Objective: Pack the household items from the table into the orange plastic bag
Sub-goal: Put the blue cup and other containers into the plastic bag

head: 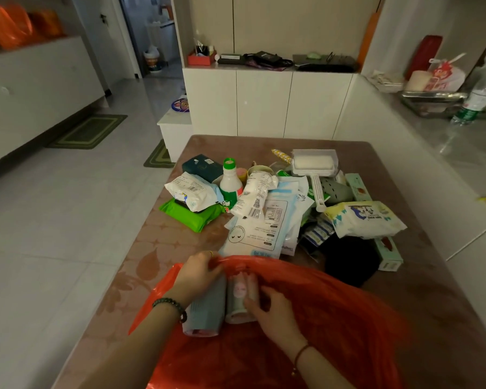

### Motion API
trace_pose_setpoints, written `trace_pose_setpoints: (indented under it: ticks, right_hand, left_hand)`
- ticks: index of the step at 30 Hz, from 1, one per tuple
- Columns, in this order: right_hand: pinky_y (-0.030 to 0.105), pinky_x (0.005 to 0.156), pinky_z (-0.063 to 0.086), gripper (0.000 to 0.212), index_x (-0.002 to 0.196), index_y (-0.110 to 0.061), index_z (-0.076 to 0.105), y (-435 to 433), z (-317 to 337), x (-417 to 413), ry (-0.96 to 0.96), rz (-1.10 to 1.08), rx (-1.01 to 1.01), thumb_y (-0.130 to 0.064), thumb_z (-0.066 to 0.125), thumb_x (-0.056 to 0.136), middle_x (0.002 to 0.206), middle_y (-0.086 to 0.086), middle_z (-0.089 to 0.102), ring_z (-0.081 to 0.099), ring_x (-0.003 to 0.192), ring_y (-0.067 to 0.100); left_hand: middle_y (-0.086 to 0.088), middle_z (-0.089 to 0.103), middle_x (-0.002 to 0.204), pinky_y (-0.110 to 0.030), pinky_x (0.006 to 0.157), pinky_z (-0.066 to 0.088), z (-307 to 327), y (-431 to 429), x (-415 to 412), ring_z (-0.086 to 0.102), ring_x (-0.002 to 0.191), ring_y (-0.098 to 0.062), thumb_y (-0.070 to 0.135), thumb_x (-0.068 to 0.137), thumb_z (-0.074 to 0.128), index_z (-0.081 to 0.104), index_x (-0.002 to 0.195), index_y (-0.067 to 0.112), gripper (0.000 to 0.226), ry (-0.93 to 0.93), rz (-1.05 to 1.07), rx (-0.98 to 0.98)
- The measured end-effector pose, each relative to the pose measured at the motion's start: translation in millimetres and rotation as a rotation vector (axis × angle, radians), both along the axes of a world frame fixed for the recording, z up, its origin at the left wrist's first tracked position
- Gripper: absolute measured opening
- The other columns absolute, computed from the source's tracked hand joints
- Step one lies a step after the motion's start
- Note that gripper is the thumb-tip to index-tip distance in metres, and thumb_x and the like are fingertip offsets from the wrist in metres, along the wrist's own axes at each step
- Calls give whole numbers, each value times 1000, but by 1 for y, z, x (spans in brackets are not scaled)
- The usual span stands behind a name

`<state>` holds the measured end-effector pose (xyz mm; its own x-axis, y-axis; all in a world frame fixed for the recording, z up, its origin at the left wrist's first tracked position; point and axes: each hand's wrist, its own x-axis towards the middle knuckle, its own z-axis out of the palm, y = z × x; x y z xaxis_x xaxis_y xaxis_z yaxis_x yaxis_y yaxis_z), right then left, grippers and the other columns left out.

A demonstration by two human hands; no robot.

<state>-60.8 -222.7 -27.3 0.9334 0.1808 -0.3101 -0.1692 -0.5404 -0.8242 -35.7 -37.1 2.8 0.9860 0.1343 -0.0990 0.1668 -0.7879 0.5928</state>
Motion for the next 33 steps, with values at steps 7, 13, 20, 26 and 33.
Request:
trace_pose_setpoints:
  ticks: [7,13,20,26,33]
  right_hand:
    - [3,69,45,24,92,-34,62,-63,56,26,-478,-305,97,-14,67,80,88,-20,62,61,88,-6]
    - [53,108,31,94,143,-20,18,-125,51,82,-187,-430,-396,-37,76,70,150,17,21,23,137,36]
    - [51,95,44,93,140,-18,23,-131,44,87,-134,-375,-420,-29,78,65,139,19,35,38,126,38]
    - [20,101,36,94,139,-31,26,-124,95,23,-717,-595,192,-29,82,63,143,-1,34,39,127,13]
    - [36,71,51,71,114,-26,53,-92,68,-40,372,-314,571,-25,84,50,115,6,58,60,95,25]
  left_hand:
    - [5,62,78,-18,67,37,-5,4,3,56,73,-8,17,83,64,69,91,14,10,-66,55,-63]
    - [5,62,80,-20,71,40,-5,1,5,59,77,-12,17,83,63,68,92,16,10,-76,49,-59]
    - [7,61,78,-20,71,40,-3,2,3,57,75,-10,16,83,63,67,88,18,7,-82,46,-67]
    - [11,59,73,-13,62,35,-2,2,0,54,68,-6,17,83,64,57,78,30,15,-105,30,-49]
    - [7,59,74,-7,56,34,0,1,0,54,69,-8,17,83,64,67,87,16,5,-121,55,-58]
